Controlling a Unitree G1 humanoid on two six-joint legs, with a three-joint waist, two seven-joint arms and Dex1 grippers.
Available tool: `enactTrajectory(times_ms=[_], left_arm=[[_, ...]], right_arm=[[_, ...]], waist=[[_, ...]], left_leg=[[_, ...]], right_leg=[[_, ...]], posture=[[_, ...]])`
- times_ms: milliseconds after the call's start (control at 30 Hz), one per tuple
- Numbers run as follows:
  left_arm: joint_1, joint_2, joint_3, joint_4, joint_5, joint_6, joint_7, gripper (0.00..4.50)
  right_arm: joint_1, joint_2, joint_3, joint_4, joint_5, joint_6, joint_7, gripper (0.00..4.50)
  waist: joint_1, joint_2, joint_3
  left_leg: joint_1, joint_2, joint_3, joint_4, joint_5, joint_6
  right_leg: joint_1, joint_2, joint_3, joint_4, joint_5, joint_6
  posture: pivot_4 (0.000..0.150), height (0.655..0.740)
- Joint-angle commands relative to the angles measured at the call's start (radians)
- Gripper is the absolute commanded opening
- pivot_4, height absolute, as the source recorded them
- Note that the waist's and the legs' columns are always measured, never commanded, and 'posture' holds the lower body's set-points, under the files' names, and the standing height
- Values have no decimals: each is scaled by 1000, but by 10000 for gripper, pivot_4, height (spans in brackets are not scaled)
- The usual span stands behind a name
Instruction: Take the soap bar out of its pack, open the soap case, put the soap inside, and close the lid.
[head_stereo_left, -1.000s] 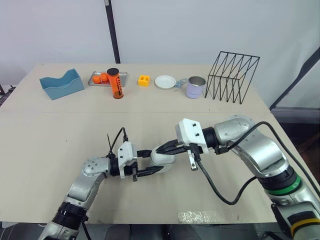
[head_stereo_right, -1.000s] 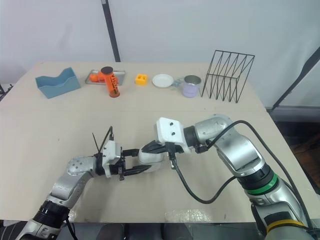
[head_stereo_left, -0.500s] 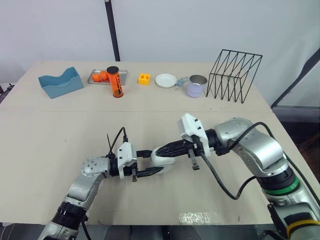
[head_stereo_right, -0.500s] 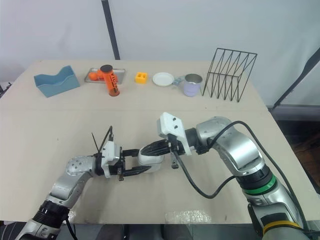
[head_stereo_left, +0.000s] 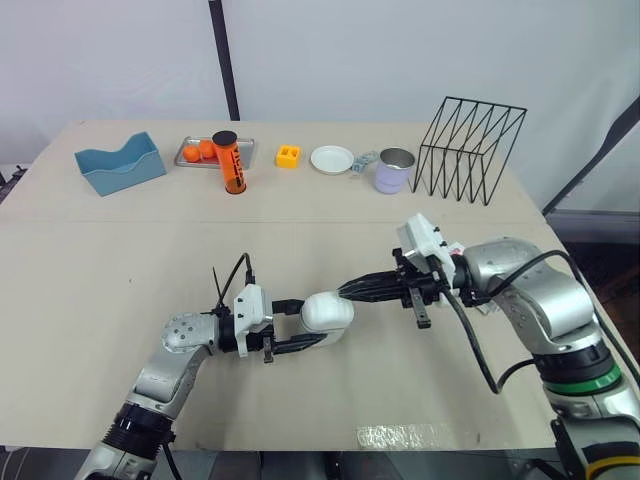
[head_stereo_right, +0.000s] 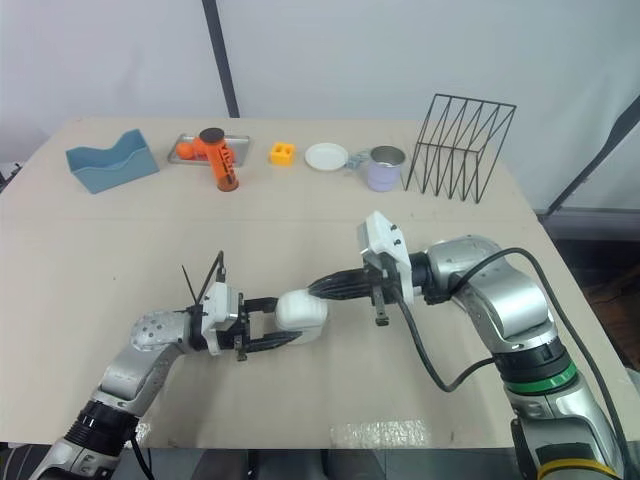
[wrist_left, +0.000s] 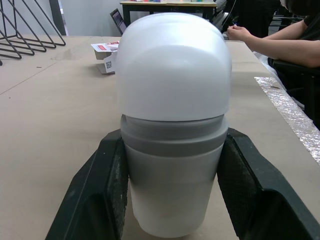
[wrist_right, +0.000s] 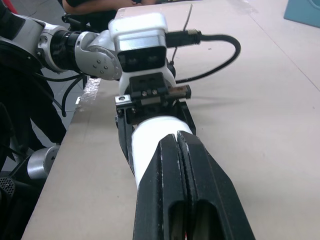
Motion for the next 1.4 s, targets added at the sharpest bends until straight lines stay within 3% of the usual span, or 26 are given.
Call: enactTrajectory(times_ms=[33, 467, 1400], left_arm=[[-4, 18, 22, -4, -2, -8, 1, 20055], [-5, 19, 17, -8, -2, -9, 6, 20055], [-17, 12, 7, -1, 0, -6, 14, 20055]], right_arm=[[26, -31, -18, -13, 8, -35, 47, 444], [18, -10, 38, 24, -72, -88, 35, 444], [-38, 45, 146, -47, -143, 1, -25, 444]], waist=[[0, 0, 0], [-1, 0, 0], [0, 0, 0]], left_leg=[[0, 0, 0, 0, 0, 0], [0, 0, 0, 0, 0, 0], [1, 0, 0, 0, 0, 0]], right_leg=[[0, 0, 0, 0, 0, 0], [0, 1, 0, 0, 0, 0], [1, 0, 0, 0, 0, 0]], posture=[[1500, 7400], [1500, 7400], [1500, 7400]])
